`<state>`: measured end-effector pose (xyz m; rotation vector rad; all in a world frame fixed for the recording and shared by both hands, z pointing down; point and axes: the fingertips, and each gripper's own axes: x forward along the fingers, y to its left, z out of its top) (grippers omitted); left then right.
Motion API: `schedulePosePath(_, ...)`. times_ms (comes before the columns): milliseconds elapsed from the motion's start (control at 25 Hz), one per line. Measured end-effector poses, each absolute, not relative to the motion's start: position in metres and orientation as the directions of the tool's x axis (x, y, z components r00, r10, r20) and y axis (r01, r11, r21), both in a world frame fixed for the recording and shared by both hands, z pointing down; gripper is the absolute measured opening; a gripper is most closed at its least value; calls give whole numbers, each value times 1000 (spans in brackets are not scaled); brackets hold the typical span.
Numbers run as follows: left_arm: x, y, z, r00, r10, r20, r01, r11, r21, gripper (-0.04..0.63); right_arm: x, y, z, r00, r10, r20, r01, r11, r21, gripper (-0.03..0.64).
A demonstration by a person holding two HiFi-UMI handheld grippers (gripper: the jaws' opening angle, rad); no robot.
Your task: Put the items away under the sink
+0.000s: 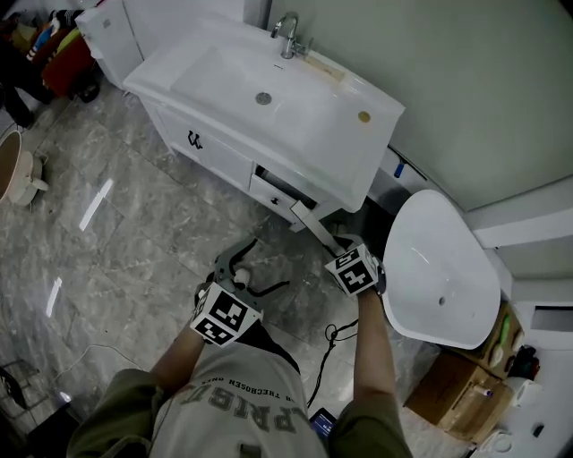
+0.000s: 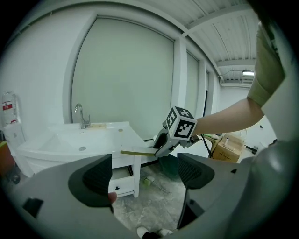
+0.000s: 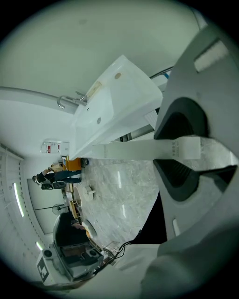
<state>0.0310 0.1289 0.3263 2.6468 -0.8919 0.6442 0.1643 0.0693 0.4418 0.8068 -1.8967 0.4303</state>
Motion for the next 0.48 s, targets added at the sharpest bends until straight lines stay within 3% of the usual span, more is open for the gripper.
schedulePosePath(480,15,199,334,609,-611,507,-748,-654,110,417,139,125,469,-360,-281,890,-594,804,14,132)
